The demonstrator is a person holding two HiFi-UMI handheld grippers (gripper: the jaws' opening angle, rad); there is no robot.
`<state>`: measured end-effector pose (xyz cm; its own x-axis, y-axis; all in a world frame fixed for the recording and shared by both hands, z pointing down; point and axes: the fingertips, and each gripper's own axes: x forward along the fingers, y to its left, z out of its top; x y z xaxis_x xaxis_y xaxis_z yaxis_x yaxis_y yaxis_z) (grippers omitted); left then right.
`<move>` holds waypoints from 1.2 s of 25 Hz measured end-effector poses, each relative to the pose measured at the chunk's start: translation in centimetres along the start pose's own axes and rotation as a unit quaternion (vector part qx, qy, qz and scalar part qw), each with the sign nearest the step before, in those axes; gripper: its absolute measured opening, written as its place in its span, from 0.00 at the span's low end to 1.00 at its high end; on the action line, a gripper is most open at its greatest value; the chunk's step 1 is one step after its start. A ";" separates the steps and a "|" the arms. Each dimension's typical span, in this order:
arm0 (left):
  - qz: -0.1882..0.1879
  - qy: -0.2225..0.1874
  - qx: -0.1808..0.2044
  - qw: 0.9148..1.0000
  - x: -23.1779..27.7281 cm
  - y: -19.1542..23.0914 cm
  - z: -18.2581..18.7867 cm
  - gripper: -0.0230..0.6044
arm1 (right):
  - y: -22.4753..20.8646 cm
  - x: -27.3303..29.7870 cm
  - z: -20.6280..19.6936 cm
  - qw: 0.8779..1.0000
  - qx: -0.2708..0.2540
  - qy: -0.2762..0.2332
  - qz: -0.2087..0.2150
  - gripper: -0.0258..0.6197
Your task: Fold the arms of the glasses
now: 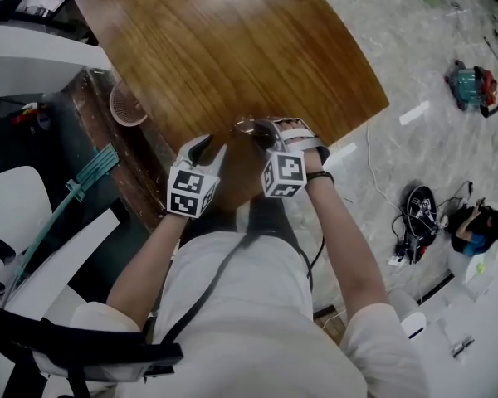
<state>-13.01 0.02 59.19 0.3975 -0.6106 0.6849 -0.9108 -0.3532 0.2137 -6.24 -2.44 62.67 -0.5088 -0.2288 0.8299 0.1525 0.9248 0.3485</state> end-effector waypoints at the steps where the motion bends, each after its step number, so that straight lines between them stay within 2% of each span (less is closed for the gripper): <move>1: 0.002 -0.001 -0.001 1.000 -0.3 0.1 -0.1 0.26 | 0.1 0.0 0.1 1.000 0.001 0.001 0.003 0.34; 2: 0.004 -0.002 0.000 1.000 -0.6 0.1 -0.2 0.26 | 0.2 -0.1 0.2 1.000 0.003 0.001 0.006 0.37; 5: 0.008 -0.006 0.003 1.000 -1.2 0.2 -0.2 0.26 | 0.3 -0.9 0.4 1.000 0.019 -0.004 0.003 0.39; 7: 0.006 -0.013 0.007 1.000 -1.6 0.2 0.2 0.25 | 0.2 -2.0 0.3 0.998 0.055 -0.013 -0.010 0.39; 9: 0.003 -0.023 0.013 1.000 -2.1 0.2 0.9 0.24 | -0.2 -3.6 0.4 0.993 0.115 -0.029 -0.028 0.39; 13: -0.001 -0.037 0.026 0.999 -3.1 -0.7 2.6 0.20 | -0.3 -7.1 0.3 0.966 0.241 -0.081 -0.051 0.38; 18: -0.006 -0.063 0.038 0.997 -4.9 -3.1 4.6 0.10 | 0.3 -12.3 0.5 0.930 0.332 -0.131 -0.088 0.22; 21: -0.009 -0.078 0.038 0.996 -6.0 -4.5 5.4 0.05 | 0.9 -14.7 0.4 0.912 0.367 -0.149 -0.105 0.14; 25: -0.014 -0.097 0.044 0.994 -7.6 -6.6 6.2 0.05 | 1.7 -17.3 1.0 0.888 0.406 -0.185 -0.114 0.10; 30: -0.013 -0.118 0.026 0.993 -10.0 -8.5 6.7 0.04 | 2.7 -20.2 1.7 0.869 0.429 -0.213 -0.125 0.08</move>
<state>-8.54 4.40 45.88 0.4409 -0.7476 0.4968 -0.8956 -0.4028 0.1887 3.03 5.22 46.09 -0.7303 -0.4905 0.4754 -0.6029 0.7901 -0.1109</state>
